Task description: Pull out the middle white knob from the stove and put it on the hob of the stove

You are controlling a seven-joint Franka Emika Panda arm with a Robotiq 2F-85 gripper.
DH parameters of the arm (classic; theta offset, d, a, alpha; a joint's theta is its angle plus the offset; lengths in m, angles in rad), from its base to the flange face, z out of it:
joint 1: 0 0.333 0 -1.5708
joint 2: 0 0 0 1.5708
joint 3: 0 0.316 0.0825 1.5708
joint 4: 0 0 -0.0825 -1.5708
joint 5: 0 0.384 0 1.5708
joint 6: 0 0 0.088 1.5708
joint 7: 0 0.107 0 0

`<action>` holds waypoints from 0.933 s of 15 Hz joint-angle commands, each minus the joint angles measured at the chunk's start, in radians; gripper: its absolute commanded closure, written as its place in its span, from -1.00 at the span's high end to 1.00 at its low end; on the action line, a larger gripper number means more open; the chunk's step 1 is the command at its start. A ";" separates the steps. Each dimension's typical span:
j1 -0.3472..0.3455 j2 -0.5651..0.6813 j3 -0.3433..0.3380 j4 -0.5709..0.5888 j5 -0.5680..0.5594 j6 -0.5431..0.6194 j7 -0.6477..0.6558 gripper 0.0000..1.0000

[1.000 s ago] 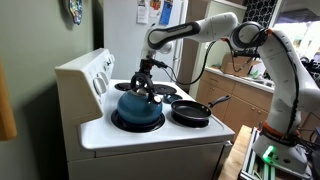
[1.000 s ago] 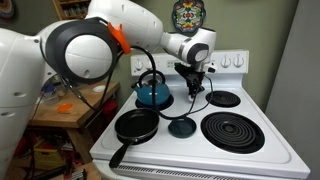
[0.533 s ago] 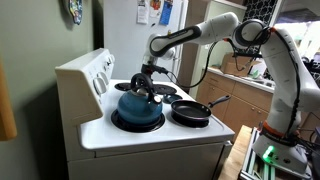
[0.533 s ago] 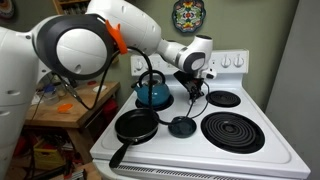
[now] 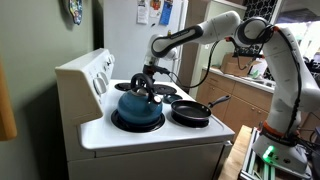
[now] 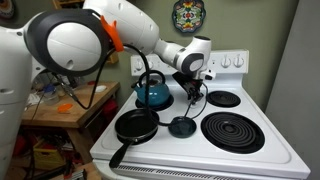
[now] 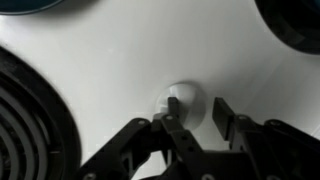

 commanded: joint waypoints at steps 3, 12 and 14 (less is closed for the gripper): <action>0.005 -0.089 -0.005 -0.068 -0.027 0.040 0.036 0.80; 0.103 -0.297 -0.016 -0.071 -0.321 -0.155 0.163 1.00; 0.122 -0.340 -0.003 -0.051 -0.416 -0.236 0.209 1.00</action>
